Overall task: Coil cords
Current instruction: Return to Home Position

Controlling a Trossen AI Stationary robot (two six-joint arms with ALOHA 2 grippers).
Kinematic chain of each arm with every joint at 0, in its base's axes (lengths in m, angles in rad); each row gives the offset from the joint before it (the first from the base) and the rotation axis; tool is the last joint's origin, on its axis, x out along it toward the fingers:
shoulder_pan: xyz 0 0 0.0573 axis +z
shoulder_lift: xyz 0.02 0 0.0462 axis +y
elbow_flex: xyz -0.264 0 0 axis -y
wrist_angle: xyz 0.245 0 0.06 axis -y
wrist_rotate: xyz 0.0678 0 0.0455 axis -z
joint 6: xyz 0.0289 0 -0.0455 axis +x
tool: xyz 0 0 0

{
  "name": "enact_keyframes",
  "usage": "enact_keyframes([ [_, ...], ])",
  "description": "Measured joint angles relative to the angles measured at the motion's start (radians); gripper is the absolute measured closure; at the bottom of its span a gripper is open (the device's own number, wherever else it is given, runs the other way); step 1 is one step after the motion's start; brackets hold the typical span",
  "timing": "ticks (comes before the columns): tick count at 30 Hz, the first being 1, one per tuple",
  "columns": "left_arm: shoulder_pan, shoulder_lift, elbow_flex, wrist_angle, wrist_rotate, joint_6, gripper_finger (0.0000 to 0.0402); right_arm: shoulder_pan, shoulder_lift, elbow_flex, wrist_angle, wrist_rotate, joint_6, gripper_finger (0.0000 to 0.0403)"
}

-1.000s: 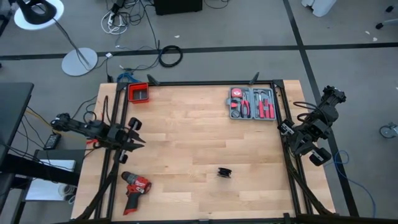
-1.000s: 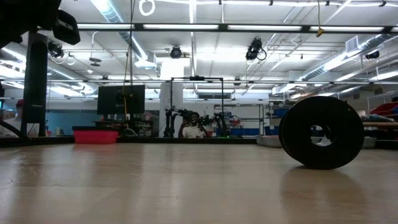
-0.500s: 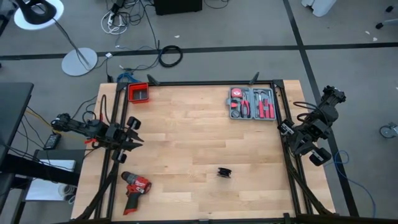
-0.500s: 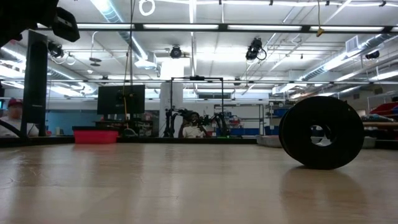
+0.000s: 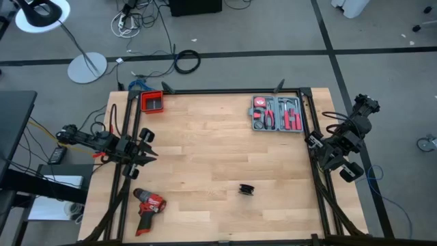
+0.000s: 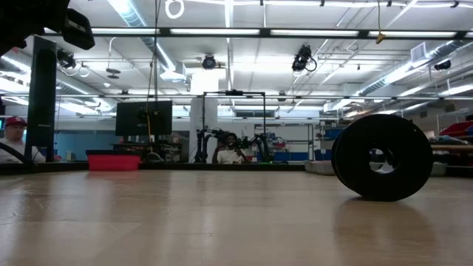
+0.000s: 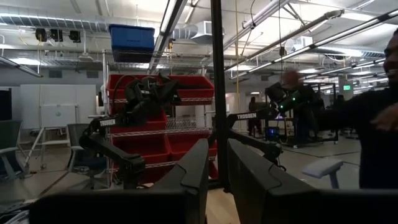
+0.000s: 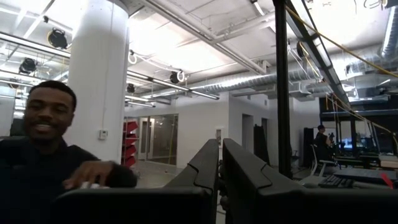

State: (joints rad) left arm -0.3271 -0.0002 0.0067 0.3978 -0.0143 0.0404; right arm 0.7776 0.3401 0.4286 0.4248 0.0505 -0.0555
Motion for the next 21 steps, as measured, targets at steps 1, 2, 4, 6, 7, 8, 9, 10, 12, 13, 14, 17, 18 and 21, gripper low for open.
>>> enact_keyframes([
  [1, 0.000, 0.000, 0.000, 0.000, 0.000, 0.000, 0.0339, 0.000, 0.000, 0.000, 0.000, 0.000, 0.000, 0.0378],
  [2, 0.000, 0.000, 0.000, 0.000, 0.000, 0.000, 0.0339, 0.000, 0.000, 0.000, 0.000, 0.000, 0.000, 0.0378],
  [4, 0.000, 0.000, 0.000, 0.000, 0.000, 0.000, 0.0339, 0.000, 0.000, 0.000, 0.000, 0.000, 0.000, 0.0378],
  [6, 0.000, 0.000, 0.000, 0.000, 0.000, 0.000, 0.0339, 0.000, 0.000, 0.000, 0.000, 0.000, 0.000, 0.0378],
  [7, 0.000, 0.000, 0.000, 0.000, 0.000, 0.000, 0.0339, 0.000, 0.000, 0.000, 0.000, 0.000, 0.000, 0.0378],
  [8, 0.000, 0.000, 0.000, 0.000, 0.000, 0.000, 0.0339, 0.000, 0.000, 0.000, 0.000, 0.000, 0.000, 0.0378],
  [9, 0.000, 0.000, 0.000, 0.000, 0.000, 0.000, 0.0339, 0.000, 0.000, 0.000, 0.000, 0.000, 0.000, 0.0378],
  [10, 0.000, 0.000, 0.000, 0.000, 0.000, 0.000, 0.0339, 0.000, 0.000, 0.000, 0.000, 0.000, 0.000, 0.0378],
  [12, 0.000, 0.000, 0.000, 0.000, 0.000, 0.000, 0.0339, 0.000, 0.000, 0.000, 0.000, 0.000, 0.000, 0.0378],
  [13, 0.000, 0.000, 0.000, 0.000, 0.000, 0.000, 0.0339, 0.000, 0.000, 0.000, 0.000, 0.000, 0.000, 0.0378],
  [14, 0.000, 0.000, 0.000, 0.000, 0.000, 0.000, 0.0339, 0.000, 0.000, -0.003, 0.003, 0.000, 0.000, 0.0378],
  [17, 0.000, 0.000, 0.000, 0.000, 0.000, 0.000, 0.0339, -0.003, -0.017, -0.045, 0.043, 0.000, 0.000, 0.0378],
  [18, 0.000, 0.000, 0.000, 0.000, 0.000, 0.000, 0.0339, -0.006, -0.028, -0.073, 0.071, 0.000, 0.002, 0.0378],
  [21, 0.000, 0.000, 0.000, 0.000, 0.000, 0.000, 0.0339, -0.013, -0.079, -0.184, 0.169, 0.000, 0.036, 0.0378],
])
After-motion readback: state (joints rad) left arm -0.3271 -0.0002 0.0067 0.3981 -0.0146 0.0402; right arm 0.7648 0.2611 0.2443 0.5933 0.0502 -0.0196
